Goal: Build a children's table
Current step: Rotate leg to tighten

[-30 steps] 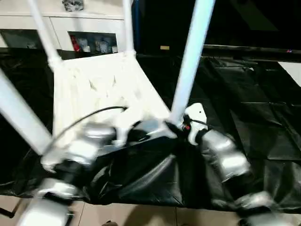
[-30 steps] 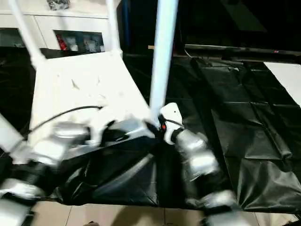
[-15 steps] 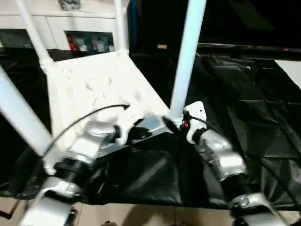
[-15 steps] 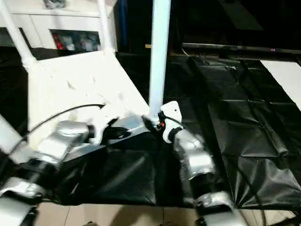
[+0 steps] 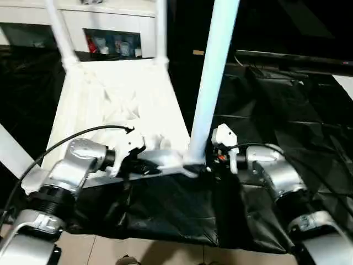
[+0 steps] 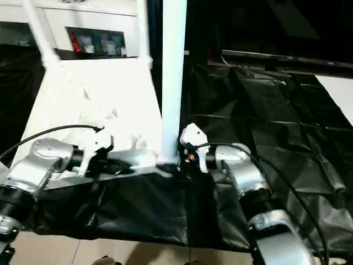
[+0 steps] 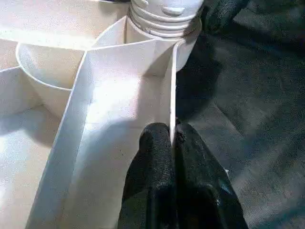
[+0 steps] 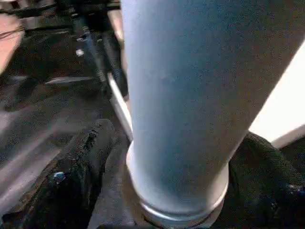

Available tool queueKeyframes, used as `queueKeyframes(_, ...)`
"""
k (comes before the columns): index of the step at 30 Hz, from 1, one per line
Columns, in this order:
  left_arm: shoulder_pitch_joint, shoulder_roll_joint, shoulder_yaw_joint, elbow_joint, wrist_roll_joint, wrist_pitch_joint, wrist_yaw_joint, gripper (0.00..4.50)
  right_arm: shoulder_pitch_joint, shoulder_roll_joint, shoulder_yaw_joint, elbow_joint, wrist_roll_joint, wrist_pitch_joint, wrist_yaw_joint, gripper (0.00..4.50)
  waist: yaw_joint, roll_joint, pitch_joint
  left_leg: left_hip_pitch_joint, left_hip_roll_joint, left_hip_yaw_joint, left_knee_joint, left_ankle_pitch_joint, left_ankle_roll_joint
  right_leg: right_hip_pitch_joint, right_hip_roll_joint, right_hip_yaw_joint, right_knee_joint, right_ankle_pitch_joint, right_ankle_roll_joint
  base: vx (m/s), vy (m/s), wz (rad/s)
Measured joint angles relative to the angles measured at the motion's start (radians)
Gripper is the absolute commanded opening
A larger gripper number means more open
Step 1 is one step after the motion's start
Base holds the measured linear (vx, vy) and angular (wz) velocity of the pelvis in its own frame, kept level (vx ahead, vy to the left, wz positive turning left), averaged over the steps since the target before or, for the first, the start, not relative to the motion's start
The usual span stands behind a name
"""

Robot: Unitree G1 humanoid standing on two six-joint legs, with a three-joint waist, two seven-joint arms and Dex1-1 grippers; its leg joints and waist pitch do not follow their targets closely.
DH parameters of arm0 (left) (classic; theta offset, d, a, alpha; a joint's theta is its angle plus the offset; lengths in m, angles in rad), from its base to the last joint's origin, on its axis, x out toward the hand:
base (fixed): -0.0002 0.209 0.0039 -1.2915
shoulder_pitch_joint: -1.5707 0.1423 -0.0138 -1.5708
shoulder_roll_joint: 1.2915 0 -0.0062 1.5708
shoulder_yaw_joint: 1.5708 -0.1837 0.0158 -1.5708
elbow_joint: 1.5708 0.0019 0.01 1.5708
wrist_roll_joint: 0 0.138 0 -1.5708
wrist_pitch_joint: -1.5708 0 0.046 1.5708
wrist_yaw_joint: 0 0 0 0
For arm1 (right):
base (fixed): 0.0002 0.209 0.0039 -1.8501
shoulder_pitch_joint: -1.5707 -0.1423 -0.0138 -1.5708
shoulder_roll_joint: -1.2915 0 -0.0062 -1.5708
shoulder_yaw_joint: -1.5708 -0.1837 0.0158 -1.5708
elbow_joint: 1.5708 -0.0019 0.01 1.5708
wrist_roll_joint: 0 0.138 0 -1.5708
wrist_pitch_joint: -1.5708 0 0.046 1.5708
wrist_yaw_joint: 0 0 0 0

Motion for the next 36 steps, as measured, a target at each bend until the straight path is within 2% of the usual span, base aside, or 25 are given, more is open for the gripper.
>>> queueKeyframes(7, -0.044, -0.016, -0.008, 0.088, 0.01, -0.05, -0.033, 0.0, -0.029, 0.019, 0.008, 0.062, -0.011, -0.038, 0.015, 2.98, 0.008, -0.001, 0.0, 0.0, 0.0, 0.0, 0.0, 0.0, 0.0, 0.001, 0.0, 0.001, 0.002, 0.0, 0.0, 0.0, 0.0, 0.0)
queueKeyframes(9, -0.05, -0.023, -0.008, 0.101, 0.019, -0.067, -0.026, 0.0, -0.029, 0.025, 0.0, 0.07, -0.011, -0.039, 0.005, 2.75, 0.009, -0.001, 0.0, 0.0, 0.001, 0.0, 0.0, 0.0, -0.001, 0.002, 0.0, 0.001, 0.003, 0.0, -0.001, 0.0, 0.0, 0.0)
queueKeyframes(13, -0.065, -0.045, -0.007, 0.135, 0.036, -0.091, 0.021, 0.0, -0.025, 0.03, -0.011, 0.083, -0.015, -0.039, -0.047, 2.6, 0.014, -0.001, 0.0, 0.001, 0.001, 0.0, 0.0, 0.0, -0.001, 0.004, 0.0, 0.001, 0.003, 0.001, -0.001, 0.0, 0.0, 0.0)
queueKeyframes(16, -0.072, -0.078, -0.002, 0.146, 0.059, -0.076, 0.109, 0.0, 0.002, 0.062, -0.048, 0.085, -0.02, -0.038, -0.176, 2.59, 0.015, -0.007, -0.004, 0.002, 0.001, 0.0, -0.001, 0.0, -0.001, 0.008, 0.0, 0.001, 0.003, 0.0, 0.002, 0.0, 0.0, 0.0)
queueKeyframes(19, -0.073, -0.095, 0.003, 0.146, 0.067, -0.047, 0.152, 0.0, 0.011, 0.088, -0.063, 0.085, -0.027, -0.03, -0.269, 2.57, 0.006, -0.009, -0.006, 0.004, 0.001, 0.0, -0.001, 0.0, -0.001, 0.011, -0.001, 0.001, 0.001, -0.002, 0.005, 0.0, 0.0, 0.0)
queueKeyframes(20, -0.074, -0.106, 0.007, 0.145, 0.071, -0.033, 0.175, 0.0, 0.014, 0.105, -0.077, 0.087, -0.028, -0.022, -0.314, 2.56, 0.004, -0.009, -0.006, 0.004, 0.001, 0.0, -0.001, 0.0, -0.001, 0.012, -0.001, 0.001, 0.001, -0.002, 0.005, 0.0, 0.0, 0.0)
queueKeyframes(21, -0.078, -0.137, 0.019, 0.144, 0.09, -0.002, 0.235, 0.0, 0.015, 0.148, -0.117, 0.104, -0.03, -0.009, -0.423, 2.56, 0.002, -0.01, -0.008, 0.005, 0.001, -0.001, -0.001, 0.0, -0.001, 0.012, -0.002, 0.001, 0.0, -0.002, 0.005, 0.0, 0.0, 0.0)
queueKeyframes(26, -0.096, -0.217, 0.027, 0.143, 0.113, 0.074, 0.384, 0.0, -0.019, 0.236, -0.191, 0.158, -0.041, 0.018, -0.71, 2.55, -0.005, -0.007, -0.009, 0.005, -0.004, -0.001, -0.002, 0.0, -0.001, 0.013, -0.004, 0.001, -0.006, -0.002, 0.005, 0.0, 0.0, 0.0)
queueKeyframes(31, -0.096, -0.239, 0.031, 0.135, 0.122, 0.09, 0.418, 0.0, -0.037, 0.255, -0.202, 0.179, -0.049, 0.014, -0.785, 2.55, -0.012, -0.007, -0.009, 0.003, -0.011, -0.004, -0.011, 0.0, -0.001, 0.012, -0.01, 0.0, -0.017, -0.002, 0.005, 0.0, 0.0, 0.0)
queueKeyframes(32, -0.096, -0.239, 0.031, 0.133, 0.124, 0.088, 0.417, 0.0, -0.037, 0.256, -0.205, 0.179, -0.049, 0.011, -0.786, 3.09, -0.012, -0.006, -0.009, 0.003, -0.012, -0.004, -0.012, 0.0, -0.001, 0.012, -0.011, 0.0, -0.017, -0.001, 0.005, 0.0, 0.0, 0.0)
queueKeyframes(35, -0.087, -0.218, 0.031, 0.129, 0.129, 0.051, 0.387, 0.0, -0.037, 0.274, -0.212, 0.178, -0.046, 0.008, -0.782, 3.29, -0.02, -0.006, -0.009, 0.003, -0.012, -0.004, -0.012, 0.0, -0.001, 0.012, -0.012, 0.0, -0.016, 0.002, 0.006, 0.0, 0.0, 0.0)
queueKeyframes(36, -0.084, -0.206, 0.031, 0.122, 0.128, 0.044, 0.368, 0.0, -0.037, 0.277, -0.212, 0.175, -0.043, 0.008, -0.769, 3.59, -0.023, -0.007, -0.009, 0.003, -0.011, -0.004, -0.011, 0.0, -0.001, 0.012, -0.011, -0.001, -0.017, 0.005, 0.006, 0.0, 0.0, 0.0)
